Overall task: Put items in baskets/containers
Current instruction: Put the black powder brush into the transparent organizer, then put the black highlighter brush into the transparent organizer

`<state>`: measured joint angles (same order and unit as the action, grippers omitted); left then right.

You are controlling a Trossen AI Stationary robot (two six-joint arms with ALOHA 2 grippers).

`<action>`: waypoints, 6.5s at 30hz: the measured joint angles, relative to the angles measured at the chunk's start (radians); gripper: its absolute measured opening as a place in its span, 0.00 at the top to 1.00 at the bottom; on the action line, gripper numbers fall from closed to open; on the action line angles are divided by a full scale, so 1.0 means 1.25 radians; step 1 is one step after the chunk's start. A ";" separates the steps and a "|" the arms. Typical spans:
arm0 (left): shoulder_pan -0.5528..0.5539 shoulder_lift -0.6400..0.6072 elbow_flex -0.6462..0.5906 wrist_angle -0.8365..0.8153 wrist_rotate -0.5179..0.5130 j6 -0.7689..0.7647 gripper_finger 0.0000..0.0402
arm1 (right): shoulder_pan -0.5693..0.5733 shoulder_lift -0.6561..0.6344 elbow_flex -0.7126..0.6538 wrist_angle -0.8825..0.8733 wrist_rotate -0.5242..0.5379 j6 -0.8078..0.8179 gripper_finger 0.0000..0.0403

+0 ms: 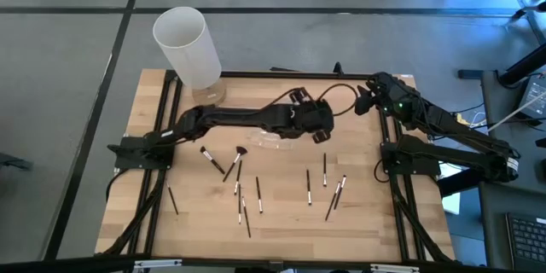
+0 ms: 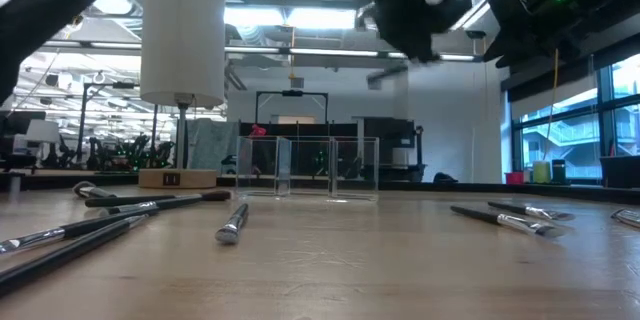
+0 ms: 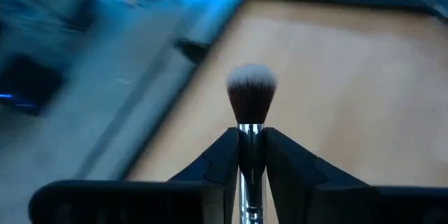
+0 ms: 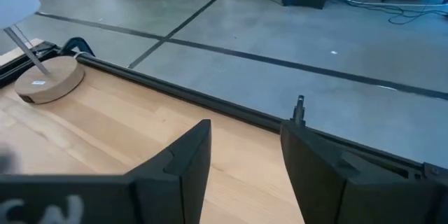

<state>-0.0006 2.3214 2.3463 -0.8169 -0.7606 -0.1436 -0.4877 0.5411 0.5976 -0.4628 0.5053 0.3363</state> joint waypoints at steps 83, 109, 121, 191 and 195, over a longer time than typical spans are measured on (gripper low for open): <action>0.059 -0.522 -1.243 1.172 0.198 0.000 0.85 | 0.000 0.094 0.000 0.045 -0.008 0.020 0.57; 0.017 -0.670 -1.118 0.725 0.143 0.162 0.65 | 0.000 0.180 0.000 0.302 -0.157 -0.088 0.57; -0.067 -0.741 -0.986 -0.022 0.353 -0.408 0.68 | 0.000 0.180 0.000 0.551 -0.304 -0.109 0.57; -0.071 -0.462 -1.065 0.053 0.435 -0.537 0.69 | -0.010 0.325 0.110 0.614 -0.357 -0.192 0.57; -0.071 -0.463 -1.065 0.060 0.437 -0.525 0.65 | -0.011 0.325 0.110 0.614 -0.357 -0.191 0.57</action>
<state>-0.0895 1.7428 1.0149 -0.7423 -0.2145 -0.8004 -0.5011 0.9470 0.7353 0.3042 0.0586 0.0971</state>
